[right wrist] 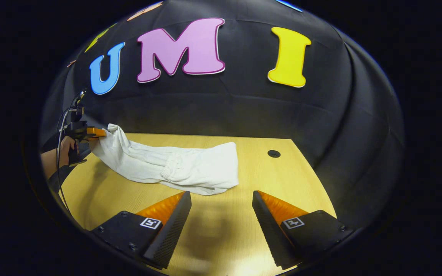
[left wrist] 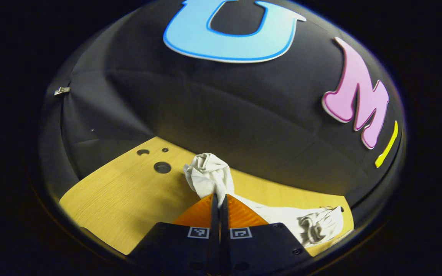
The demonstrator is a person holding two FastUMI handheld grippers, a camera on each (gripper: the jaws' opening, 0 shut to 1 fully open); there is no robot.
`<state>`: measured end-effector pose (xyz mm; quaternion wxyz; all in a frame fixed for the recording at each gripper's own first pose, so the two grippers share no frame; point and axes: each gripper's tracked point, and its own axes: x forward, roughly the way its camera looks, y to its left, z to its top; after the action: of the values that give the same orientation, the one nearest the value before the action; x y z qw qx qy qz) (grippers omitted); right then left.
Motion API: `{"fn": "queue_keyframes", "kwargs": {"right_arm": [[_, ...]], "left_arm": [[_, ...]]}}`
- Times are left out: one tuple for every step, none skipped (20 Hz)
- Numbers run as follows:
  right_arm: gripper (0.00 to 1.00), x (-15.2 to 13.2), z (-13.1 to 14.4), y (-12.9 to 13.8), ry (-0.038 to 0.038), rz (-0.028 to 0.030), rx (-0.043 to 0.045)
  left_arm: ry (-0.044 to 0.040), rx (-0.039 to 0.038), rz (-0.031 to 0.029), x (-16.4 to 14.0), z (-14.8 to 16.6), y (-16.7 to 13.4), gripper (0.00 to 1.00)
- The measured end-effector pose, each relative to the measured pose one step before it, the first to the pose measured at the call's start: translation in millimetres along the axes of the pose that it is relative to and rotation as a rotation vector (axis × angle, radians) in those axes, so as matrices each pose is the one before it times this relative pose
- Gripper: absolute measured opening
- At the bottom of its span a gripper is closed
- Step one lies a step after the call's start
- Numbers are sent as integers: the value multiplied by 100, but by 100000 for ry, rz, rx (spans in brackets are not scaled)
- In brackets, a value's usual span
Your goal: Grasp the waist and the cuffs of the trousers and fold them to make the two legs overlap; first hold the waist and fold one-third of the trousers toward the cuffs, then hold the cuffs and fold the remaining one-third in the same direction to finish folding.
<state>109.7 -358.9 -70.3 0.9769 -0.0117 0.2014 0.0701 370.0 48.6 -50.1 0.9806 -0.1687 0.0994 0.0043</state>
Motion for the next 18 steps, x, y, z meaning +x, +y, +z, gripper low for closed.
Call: {"fn": "queue_keyframes", "kwargs": {"right_arm": [[98,-490,164,-593,-809,-1175,438],[98,-421,178,-562,-530,-1176,283],[98,-344,95,-499,-516,-1267,433],[98,-393,101,-430,-472,-1086,746],[98,-325,117,-483,-483,-1014,1080],[98,-421,122,-326,-566,-680,1470],[98,-295,222,-413,-752,-837,1480],[98,-356,150,-465,-787,-979,1170],[98,-345,160,-534,-717,-921,926],[98,-399,163,-470,-377,-835,450],[98,-377,43,-655,-235,-971,-73],[98,-486,128,-649,-505,-1086,-272],[98,-510,83,-848,-663,-1243,-40],[98,-506,-42,-730,-268,-1351,368],[98,-411,-166,-860,-17,-1391,815],[98,-477,-309,-719,427,-1167,1048],[98,-390,-356,-706,550,-1171,946],[98,-496,-375,-737,775,-1317,830]], "left_arm": [[-455,143,-1919,-358,607,-1522,5],[-558,240,-2122,-301,502,-1665,5],[-1135,1156,-1206,-357,567,-1493,5],[-1263,2234,-1310,-359,474,-1469,5],[-921,2080,-1587,-432,416,-1700,5],[-736,1124,-2473,-315,371,-2125,5],[-597,157,-2873,-209,477,-2120,5],[-176,-424,-2631,82,214,-2025,5],[-180,-316,-2918,14,280,-2152,5],[-532,137,-2407,379,158,-1869,5],[-278,628,-2223,218,48,-1790,5],[507,721,-1575,352,-210,-1683,5],[653,621,-2398,535,-448,-2020,5],[1351,289,-2587,692,-752,-2083,5],[1230,238,-2057,519,-720,-1774,5],[1108,93,-1889,664,-778,-1654,5],[1176,82,-2050,611,-813,-1734,5],[1129,225,-1573,660,-865,-1488,5]]}}
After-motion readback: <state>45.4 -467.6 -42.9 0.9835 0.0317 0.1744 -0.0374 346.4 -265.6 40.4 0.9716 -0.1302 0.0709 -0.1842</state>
